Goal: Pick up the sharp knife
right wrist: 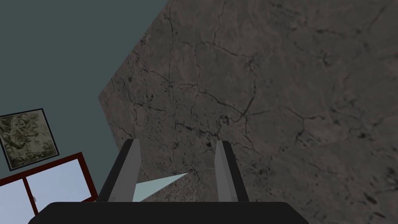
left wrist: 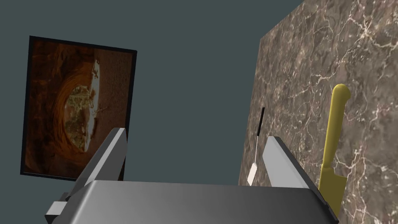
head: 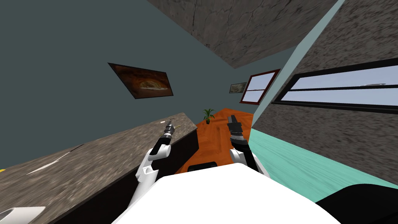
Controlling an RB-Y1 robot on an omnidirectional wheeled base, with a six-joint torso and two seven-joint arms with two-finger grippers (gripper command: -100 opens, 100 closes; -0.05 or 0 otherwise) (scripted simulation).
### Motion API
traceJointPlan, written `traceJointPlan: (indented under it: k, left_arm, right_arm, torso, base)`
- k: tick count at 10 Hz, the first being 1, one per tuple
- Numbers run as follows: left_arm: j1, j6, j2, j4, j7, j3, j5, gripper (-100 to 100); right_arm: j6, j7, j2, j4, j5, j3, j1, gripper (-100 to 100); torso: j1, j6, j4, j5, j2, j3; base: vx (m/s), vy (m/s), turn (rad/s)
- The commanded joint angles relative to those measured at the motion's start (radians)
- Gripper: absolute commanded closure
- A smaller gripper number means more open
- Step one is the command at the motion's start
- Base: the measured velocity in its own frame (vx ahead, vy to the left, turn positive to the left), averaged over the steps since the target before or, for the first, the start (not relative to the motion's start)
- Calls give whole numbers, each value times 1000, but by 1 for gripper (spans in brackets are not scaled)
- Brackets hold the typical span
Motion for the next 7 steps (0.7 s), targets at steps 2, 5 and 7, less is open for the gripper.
traceJointPlan:
  k: [2,5,7]
  left_arm:
    - [-45,76,-1,37,40,7,18,-100]
    - [-74,151,1,62,64,11,32,-100]
    - [-103,204,4,88,87,15,47,-100]
  right_arm:
    - [0,0,0,0,0,0,0,0]
    - [0,0,0,0,0,0,0,0]
    - [0,0,0,0,0,0,0,0]
  torso:
    - [0,0,0,0,0,0]
    - [0,0,0,0,0,0]
    - [0,0,0,0,0,0]
  base:
    - [-13,-7,14]
    - [-8,-3,9]
    - [-2,2,8]
